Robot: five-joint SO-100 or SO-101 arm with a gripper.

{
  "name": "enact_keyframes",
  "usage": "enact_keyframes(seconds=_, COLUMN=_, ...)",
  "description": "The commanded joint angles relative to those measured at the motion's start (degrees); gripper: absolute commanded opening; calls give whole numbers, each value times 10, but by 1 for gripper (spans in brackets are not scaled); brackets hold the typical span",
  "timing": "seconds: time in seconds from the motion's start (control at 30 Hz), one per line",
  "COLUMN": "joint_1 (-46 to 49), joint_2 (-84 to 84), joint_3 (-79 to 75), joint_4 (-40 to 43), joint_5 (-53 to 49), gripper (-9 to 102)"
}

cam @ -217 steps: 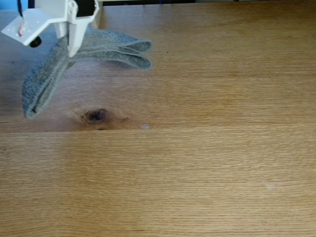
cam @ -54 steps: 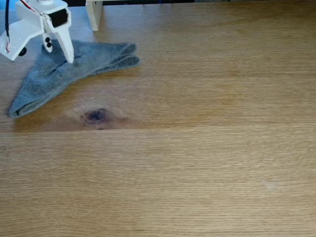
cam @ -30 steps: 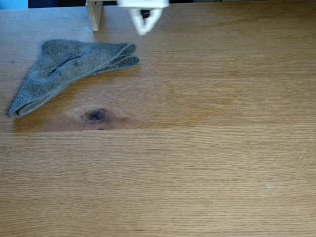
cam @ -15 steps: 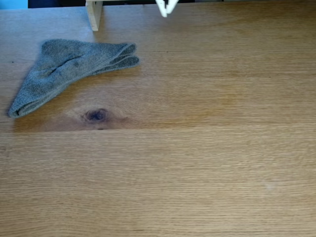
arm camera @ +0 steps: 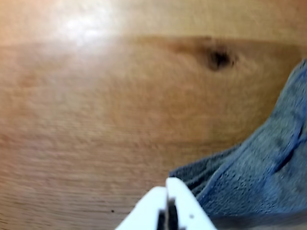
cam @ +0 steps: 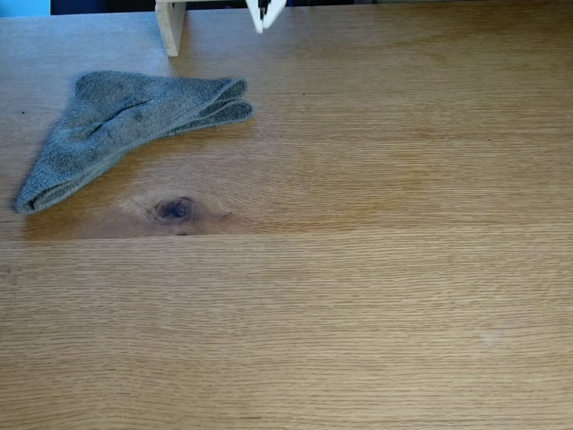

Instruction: Clean the area in front of the robot

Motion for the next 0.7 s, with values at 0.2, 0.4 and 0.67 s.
enact_keyframes(seconds=0.2, joint_1=8, joint_2=217, joint_3=146, joint_4=137, joint_5=-17, gripper=0)
enact_keyframes(seconds=0.4, joint_1=-2, joint_2=221, joint_3=163, joint_4=199, joint_5=-9, gripper=0)
enact_keyframes(seconds=0.67, joint_1=-53, joint_2=221, joint_3=163, joint_4=249, joint_5=4, gripper=0)
